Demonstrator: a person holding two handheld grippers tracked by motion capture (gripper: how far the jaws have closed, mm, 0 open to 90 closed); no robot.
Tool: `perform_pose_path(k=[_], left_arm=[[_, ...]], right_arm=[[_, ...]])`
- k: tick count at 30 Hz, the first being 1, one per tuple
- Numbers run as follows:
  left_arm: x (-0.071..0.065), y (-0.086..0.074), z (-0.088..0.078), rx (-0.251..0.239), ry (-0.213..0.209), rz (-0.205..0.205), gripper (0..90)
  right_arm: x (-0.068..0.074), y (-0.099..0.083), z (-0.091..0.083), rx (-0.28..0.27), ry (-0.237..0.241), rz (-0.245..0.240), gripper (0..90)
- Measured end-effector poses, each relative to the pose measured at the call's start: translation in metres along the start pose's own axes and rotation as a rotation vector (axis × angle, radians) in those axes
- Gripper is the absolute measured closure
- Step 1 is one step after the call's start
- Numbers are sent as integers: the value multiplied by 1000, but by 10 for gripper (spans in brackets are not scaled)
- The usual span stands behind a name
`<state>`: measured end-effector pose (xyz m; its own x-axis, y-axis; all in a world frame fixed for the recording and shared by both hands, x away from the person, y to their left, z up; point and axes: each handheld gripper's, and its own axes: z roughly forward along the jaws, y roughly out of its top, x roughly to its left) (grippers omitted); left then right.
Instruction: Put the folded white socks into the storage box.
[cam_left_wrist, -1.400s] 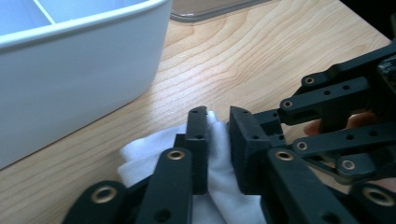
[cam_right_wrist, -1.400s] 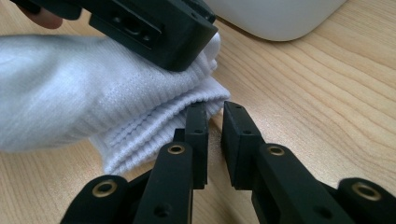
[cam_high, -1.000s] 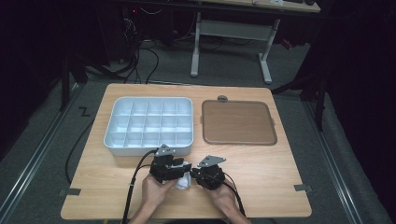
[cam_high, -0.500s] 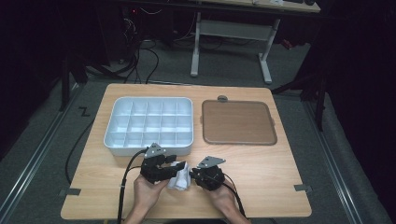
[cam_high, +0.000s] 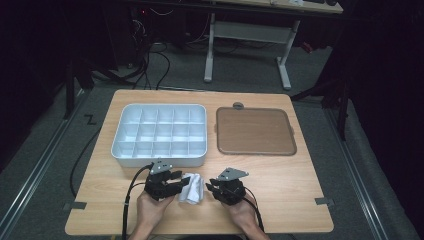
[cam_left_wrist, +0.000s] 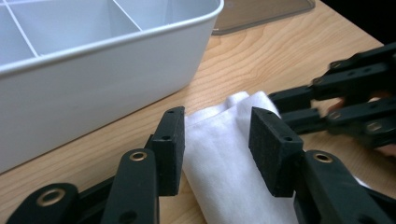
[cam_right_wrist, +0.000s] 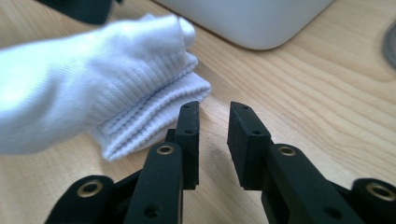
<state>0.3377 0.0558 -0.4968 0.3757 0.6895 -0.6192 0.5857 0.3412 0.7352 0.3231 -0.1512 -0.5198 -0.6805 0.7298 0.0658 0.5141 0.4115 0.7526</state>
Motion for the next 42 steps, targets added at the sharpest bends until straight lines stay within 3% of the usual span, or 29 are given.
perform_pose_path(k=[9, 16, 22, 28, 42], left_arm=[[6, -5, 2, 10, 17, -10, 572], [5, -11, 10, 34, 39, 1, 573], [3, -14, 13, 43, 49, 8, 588], [3, -15, 15, 53, 65, 24, 597], [7, -20, 16, 58, 63, 7, 605]], right_arm=[[10, 8, -23, -18, 33, -36, 816], [25, 25, -33, -50, 82, -75, 819], [44, 38, -30, -64, 125, -129, 818], [57, 39, -19, -41, 154, -152, 818], [32, 13, -4, 75, 70, -127, 821]])
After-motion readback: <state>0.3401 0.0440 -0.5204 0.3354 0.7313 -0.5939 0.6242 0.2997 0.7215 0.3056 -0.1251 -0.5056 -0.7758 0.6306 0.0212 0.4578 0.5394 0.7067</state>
